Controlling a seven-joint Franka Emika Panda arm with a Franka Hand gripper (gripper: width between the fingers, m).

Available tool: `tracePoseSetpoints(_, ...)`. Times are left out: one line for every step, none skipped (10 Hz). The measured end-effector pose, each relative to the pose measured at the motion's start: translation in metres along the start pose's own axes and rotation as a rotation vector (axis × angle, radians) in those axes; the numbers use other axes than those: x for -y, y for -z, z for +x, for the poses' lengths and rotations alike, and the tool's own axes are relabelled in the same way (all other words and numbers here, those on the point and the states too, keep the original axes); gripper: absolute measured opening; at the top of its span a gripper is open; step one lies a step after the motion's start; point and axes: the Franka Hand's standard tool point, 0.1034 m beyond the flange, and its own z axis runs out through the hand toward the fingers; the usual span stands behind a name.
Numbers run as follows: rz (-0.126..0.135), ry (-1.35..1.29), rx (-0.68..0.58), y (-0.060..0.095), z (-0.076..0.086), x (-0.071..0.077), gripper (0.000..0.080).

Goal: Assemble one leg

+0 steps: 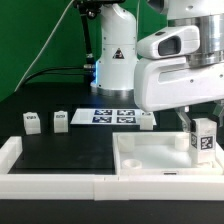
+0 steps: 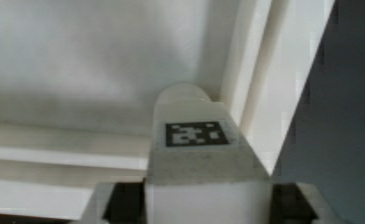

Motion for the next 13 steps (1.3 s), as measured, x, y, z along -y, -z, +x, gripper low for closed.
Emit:
tracePoseSetpoints(0.0,-0.024,0.0,0.0,0.0,0.0,0.0291)
tracePoseSetpoints(0.0,-0.023,0.0,0.0,0.0,0.0,0.0291)
tracePoseSetpoints(0.003,-0.088,0.0,0.0,0.0,0.001,0.0291)
tracePoseSetpoints(0.005,-0.184,-0.004,0.0,0.0,0.001,0.0291)
tracePoseSetpoints(0.019,-0.354,-0.038,0.0,0.001,0.0,0.0291)
tracePoseSetpoints(0.037,-0.527,-0.059,0.0,0.0,-0.001,0.0292)
tracePoseSetpoints(0.043,-0.62,-0.061,0.0,0.0,-0.001,0.0292)
tracePoseSetpoints(0.06,-0.817,-0.058,0.0,0.001,0.001,0.0292)
tracePoseSetpoints(0.062,-0.995,-0.055,-0.001,0.001,0.002,0.0292)
tracePoseSetpoints(0.063,-1.123,-0.056,-0.001,0.001,0.002,0.0292)
tracePoseSetpoints(0.061,-1.249,-0.055,-0.002,0.001,0.004,0.0293)
tracePoseSetpoints(0.061,-1.329,-0.056,-0.003,0.003,0.007,0.0294)
tracePoseSetpoints(0.073,-1.445,-0.049,-0.003,0.003,0.01,0.0294)
